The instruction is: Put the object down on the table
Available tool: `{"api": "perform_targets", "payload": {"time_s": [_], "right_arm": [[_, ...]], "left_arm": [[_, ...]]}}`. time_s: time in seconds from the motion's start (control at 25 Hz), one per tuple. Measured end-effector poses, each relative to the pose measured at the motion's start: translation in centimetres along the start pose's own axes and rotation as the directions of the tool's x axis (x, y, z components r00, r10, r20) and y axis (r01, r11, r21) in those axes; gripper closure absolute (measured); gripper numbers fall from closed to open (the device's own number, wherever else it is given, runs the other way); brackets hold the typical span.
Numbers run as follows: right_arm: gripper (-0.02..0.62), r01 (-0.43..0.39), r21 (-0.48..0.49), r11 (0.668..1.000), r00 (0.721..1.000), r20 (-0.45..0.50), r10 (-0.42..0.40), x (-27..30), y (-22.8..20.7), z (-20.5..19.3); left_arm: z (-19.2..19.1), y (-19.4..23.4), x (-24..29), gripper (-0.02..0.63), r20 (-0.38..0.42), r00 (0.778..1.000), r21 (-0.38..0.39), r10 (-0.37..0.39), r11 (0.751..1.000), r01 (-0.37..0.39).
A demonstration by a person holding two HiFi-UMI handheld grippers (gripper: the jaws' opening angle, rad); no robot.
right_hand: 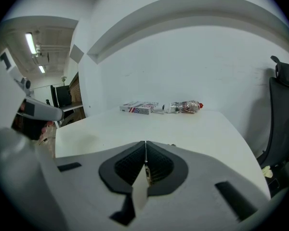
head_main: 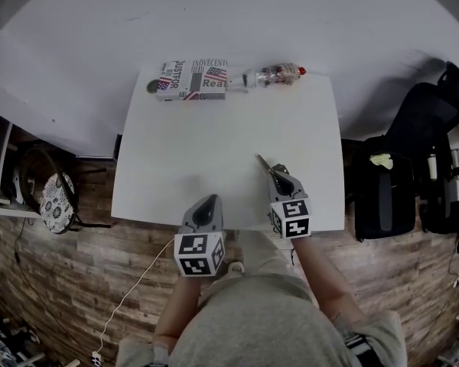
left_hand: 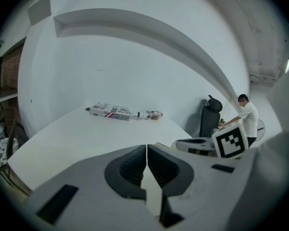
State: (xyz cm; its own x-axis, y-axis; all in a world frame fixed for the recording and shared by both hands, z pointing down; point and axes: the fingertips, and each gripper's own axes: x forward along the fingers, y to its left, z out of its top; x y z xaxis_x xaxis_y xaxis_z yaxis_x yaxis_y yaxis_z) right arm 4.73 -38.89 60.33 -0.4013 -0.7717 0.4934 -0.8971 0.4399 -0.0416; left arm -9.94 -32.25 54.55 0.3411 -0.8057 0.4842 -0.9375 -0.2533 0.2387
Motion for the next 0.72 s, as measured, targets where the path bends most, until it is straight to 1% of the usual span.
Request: {"api": "perform_targets", "payload": {"time_s": [0.48, 0.72], "right_arm": [[0.581, -0.009, 0.014, 1.000, 1.000, -0.011, 0.009, 0.2, -0.8, -0.3], [0.568, 0.010, -0.005, 1.000, 1.000, -0.023, -0.010, 0.4, -1.9, -0.4]], "left_arm": [[0.0, -0.4, -0.2, 0.596, 0.004, 1.000, 0.006, 0.000, 1.000, 0.000], [0.0, -0.6, -0.2, 0.597, 0.003, 1.000, 0.011, -0.004, 1.000, 0.004]]}}
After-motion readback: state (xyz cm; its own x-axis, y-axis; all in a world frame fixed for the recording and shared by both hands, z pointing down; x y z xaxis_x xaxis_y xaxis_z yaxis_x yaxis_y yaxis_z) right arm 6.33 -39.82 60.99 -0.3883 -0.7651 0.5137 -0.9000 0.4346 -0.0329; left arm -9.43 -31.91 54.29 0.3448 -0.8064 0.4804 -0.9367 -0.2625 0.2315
